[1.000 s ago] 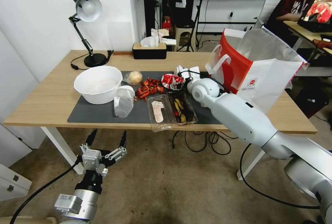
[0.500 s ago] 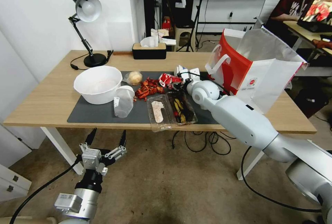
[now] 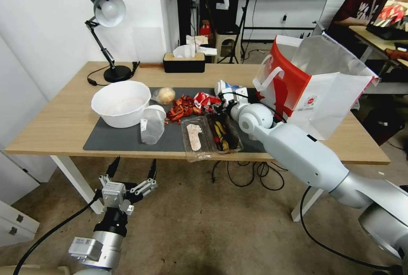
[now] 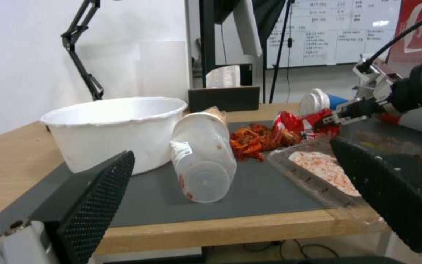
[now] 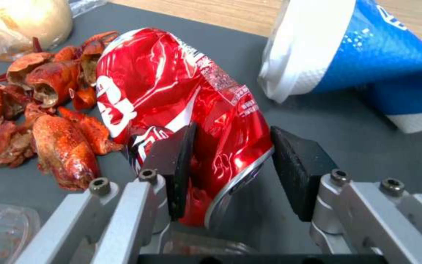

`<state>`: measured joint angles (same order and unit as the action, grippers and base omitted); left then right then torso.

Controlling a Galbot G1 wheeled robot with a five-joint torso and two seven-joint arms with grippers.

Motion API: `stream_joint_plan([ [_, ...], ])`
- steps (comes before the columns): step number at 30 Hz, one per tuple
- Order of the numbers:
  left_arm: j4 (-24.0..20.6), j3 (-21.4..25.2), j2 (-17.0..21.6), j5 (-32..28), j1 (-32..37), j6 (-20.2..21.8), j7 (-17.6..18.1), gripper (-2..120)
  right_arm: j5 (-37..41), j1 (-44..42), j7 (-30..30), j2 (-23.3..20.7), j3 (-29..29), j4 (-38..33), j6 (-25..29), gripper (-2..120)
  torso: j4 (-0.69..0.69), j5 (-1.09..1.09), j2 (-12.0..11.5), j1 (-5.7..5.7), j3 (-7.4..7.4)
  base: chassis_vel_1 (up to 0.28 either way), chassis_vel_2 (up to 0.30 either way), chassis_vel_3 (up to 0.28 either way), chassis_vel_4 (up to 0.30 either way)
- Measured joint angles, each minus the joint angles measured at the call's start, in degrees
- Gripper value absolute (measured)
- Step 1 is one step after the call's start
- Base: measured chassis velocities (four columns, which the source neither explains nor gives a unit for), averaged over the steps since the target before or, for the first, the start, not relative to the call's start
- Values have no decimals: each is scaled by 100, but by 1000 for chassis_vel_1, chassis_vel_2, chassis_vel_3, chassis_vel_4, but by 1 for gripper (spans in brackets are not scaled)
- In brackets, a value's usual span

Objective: Pick up the trash from the table and place it into the takeout bag.

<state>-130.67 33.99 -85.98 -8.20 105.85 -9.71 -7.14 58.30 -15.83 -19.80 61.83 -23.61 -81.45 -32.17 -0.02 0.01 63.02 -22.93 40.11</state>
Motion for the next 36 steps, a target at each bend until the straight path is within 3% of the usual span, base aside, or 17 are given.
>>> stream_joint_plan([
  [7, -11, -16, -18, 4, 1, -3, 37, 100, 15, -127, -29, -95, 176, -148, 104, 38, 3, 0, -1, 0, 2, 0, 0, 0, 0],
  [12, -33, -17, -20, 6, -1, -3, 47, 100, -52, -236, -117, -216, 419, -442, 181, 28, 3, -1, -1, 0, 2, 0, 0, 0, 0],
  [36, -146, -8, -94, 115, 104, -51, 101, 100, -143, -499, -128, -782, 1131, -1787, 641, 28, 2, -1, 1, 1, 0, 0, 0, 0, 0],
])
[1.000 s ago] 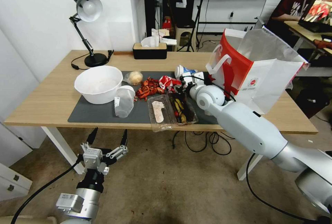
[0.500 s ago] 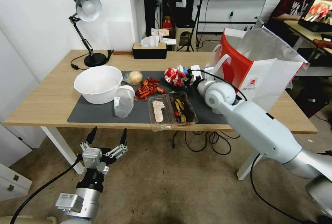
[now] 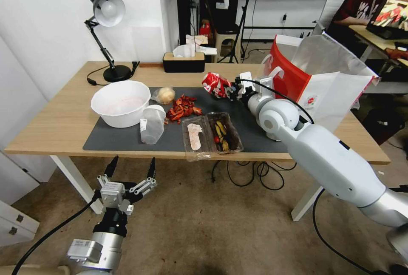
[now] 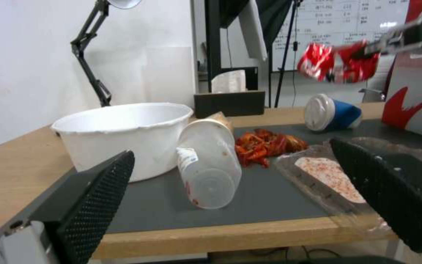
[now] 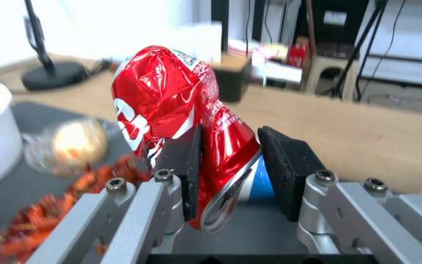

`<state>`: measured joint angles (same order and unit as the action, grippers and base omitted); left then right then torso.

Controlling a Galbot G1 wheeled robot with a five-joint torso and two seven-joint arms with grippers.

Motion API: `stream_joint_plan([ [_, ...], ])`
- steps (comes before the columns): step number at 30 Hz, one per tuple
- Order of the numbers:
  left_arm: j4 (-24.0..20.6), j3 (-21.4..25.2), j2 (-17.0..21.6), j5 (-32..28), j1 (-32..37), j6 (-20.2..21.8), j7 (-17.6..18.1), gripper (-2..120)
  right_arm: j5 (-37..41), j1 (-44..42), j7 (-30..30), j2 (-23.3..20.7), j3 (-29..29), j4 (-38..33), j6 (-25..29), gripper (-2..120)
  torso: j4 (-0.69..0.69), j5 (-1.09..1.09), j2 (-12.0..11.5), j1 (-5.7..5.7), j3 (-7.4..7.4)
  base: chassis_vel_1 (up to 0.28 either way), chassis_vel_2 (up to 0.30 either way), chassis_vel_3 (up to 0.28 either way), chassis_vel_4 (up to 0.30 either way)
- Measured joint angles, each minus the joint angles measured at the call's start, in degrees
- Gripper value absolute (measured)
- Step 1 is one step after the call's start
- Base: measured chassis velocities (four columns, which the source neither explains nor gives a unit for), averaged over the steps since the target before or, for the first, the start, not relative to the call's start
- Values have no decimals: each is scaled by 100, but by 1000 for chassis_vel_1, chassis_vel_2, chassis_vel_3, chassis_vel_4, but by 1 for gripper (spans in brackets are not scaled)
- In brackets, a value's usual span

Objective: Pick up the trash from the table and place it into the takeout bag.

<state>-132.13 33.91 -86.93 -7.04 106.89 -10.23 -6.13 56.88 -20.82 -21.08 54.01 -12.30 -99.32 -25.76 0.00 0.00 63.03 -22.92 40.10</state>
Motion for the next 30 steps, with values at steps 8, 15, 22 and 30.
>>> stream_joint_plan([
  [8, -42, 17, -23, 5, 23, -6, 9, 100, 150, -51, 1, -342, 495, -731, 32, 28, 0, 1, 0, 1, 0, 0, 0, 0, 0],
  [15, -54, 16, -48, 31, 34, -7, 11, 100, 135, -321, 7, -610, 1033, -1173, 3, 28, 0, 1, 0, 1, 0, 0, 0, 0, 0],
  [22, -79, 10, -71, 66, 76, -7, 18, 100, 37, -665, 29, -776, 1712, -1577, 206, 28, 0, 0, 0, 1, 0, 0, 0, 0, 0],
  [30, -93, -48, -113, 131, 116, -61, 19, 100, -381, -1198, 38, -1115, 2639, -1796, 271, 28, 0, 1, 0, 1, 0, 0, 0, 0, 0],
])
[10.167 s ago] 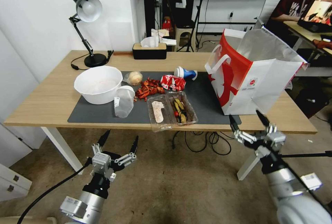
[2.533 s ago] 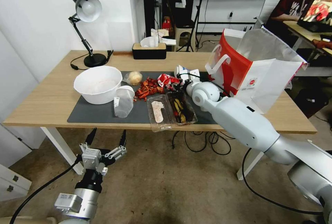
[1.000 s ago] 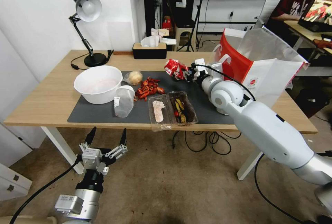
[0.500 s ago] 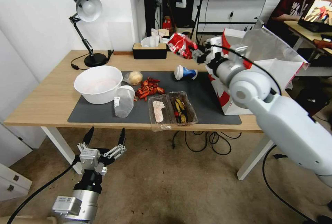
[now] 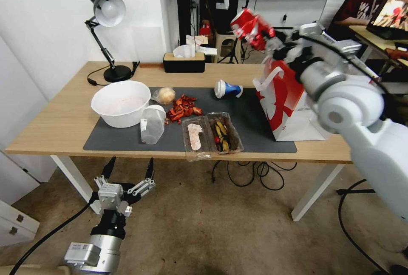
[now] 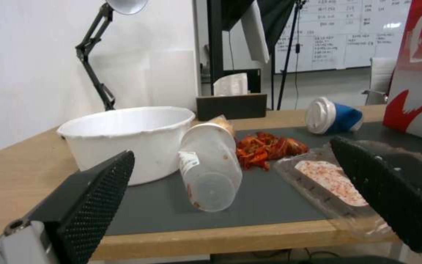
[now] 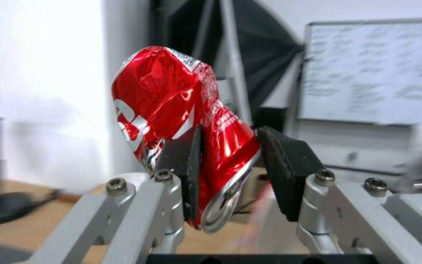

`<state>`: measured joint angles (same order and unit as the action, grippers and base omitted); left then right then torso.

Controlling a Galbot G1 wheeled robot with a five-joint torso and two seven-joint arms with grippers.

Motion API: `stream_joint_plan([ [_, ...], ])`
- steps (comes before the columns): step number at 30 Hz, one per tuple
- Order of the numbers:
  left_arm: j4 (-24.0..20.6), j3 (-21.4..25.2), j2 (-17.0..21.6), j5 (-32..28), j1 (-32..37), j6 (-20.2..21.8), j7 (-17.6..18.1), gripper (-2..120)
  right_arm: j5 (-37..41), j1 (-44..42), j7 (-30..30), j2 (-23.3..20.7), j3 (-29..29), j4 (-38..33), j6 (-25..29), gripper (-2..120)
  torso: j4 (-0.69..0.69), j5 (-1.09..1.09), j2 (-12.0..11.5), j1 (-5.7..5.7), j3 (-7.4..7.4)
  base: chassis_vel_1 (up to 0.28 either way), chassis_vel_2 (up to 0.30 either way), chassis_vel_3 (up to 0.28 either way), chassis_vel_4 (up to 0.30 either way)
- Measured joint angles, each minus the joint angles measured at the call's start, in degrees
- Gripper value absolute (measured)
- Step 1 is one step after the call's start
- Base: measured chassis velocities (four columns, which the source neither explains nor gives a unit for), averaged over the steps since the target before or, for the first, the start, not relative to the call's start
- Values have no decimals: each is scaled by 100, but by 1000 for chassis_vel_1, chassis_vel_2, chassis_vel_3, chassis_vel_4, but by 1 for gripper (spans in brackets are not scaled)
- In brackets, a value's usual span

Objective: Pick up the trash from the table and place it into the takeout bag.

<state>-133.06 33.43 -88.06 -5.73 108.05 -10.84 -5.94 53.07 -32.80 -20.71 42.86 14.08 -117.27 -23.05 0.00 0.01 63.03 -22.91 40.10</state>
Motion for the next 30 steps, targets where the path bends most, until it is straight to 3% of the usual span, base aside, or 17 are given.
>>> stream_joint_plan([
  [10, -45, -65, 20, 36, 64, -42, -8, 100, -665, -857, -61, -311, 1144, 299, -187, 28, 0, 1, 0, 0, 0, 0, 0, 0, 0],
  [20, -103, -65, 74, 37, 125, -41, 13, 100, -508, -1222, -198, -343, 1320, 227, -713, 28, 0, 0, 0, 0, 0, 0, 0, 0, 0],
  [30, -117, 2, 135, 5, 130, -44, 20, 100, -438, -1124, -198, -309, 1207, 318, -715, 65, -1, -1, 0, -2, 1, 0, 0, 0, 0],
])
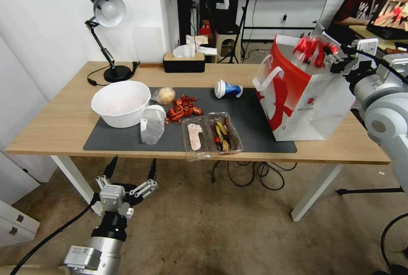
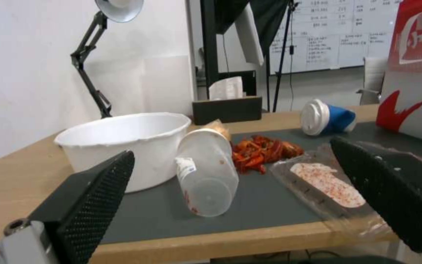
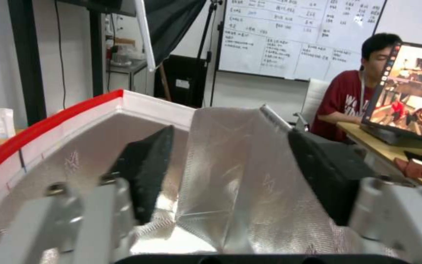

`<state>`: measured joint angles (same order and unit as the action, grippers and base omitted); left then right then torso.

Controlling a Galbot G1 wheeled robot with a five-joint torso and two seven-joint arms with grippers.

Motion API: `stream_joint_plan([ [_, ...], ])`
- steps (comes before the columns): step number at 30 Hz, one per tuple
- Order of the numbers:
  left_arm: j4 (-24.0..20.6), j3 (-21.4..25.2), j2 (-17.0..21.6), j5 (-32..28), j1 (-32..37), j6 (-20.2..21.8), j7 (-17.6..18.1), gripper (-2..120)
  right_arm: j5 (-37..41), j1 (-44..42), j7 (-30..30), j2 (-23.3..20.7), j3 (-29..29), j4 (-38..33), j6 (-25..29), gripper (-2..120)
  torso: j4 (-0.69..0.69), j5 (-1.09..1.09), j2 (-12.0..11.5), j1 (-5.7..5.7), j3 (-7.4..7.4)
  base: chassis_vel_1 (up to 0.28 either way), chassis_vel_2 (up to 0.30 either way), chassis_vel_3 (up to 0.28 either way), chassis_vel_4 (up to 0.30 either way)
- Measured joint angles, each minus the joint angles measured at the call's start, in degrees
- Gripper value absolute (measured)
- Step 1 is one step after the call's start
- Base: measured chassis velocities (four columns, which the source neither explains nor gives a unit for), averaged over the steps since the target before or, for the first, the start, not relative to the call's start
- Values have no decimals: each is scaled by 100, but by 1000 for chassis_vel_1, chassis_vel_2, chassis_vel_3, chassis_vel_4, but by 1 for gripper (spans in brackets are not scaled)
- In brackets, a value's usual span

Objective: Pick up the trash from the table and place it into the takeout bag.

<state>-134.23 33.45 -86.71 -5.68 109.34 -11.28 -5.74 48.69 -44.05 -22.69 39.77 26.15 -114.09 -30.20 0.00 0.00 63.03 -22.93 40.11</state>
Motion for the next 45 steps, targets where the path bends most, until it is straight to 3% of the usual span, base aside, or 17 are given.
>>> stream_joint_plan([
  [6, 20, -52, -99, 32, -17, -16, -1, 100, 115, -12, 125, 30, -3, -61, 335, 84, 0, 0, 0, 0, 0, 0, 0, 0, 0],
  [9, 48, -49, -98, 35, -46, -16, -2, 100, 571, -134, 456, 99, 139, -382, 1235, 98, -1, -1, 0, 1, 0, 0, 0, 0, 0],
  [15, 77, -11, -63, -20, -85, -16, -2, 100, 778, -895, 1078, 171, 548, -995, 1808, 100, 0, -3, 0, 1, -1, 0, 0, 0, 0],
  [22, 120, 12, -42, -102, -125, -19, -10, 100, -240, -2629, 1493, 611, 924, -1561, 2725, 100, 2, 2, 0, 1, -1, 0, 0, 0, 0],
  [29, 130, 55, 44, -197, -150, -24, -23, 100, -1737, -4440, 1651, 1560, 1036, -1454, 4007, 100, 2, -1, 0, 2, -1, 0, 0, 0, 0],
  [39, 348, 67, 102, -255, -250, -74, -138, 100, -2522, -5487, 1623, 2289, 836, -609, 4979, 100, 1, 1, 0, 2, -1, 0, 0, 0, 0],
  [45, 472, 53, 128, -229, -294, -97, -97, 100, -2597, -5563, 1577, 2324, 671, -553, 4957, 100, 0, -2, 0, 2, -1, 0, 0, 0, 0],
])
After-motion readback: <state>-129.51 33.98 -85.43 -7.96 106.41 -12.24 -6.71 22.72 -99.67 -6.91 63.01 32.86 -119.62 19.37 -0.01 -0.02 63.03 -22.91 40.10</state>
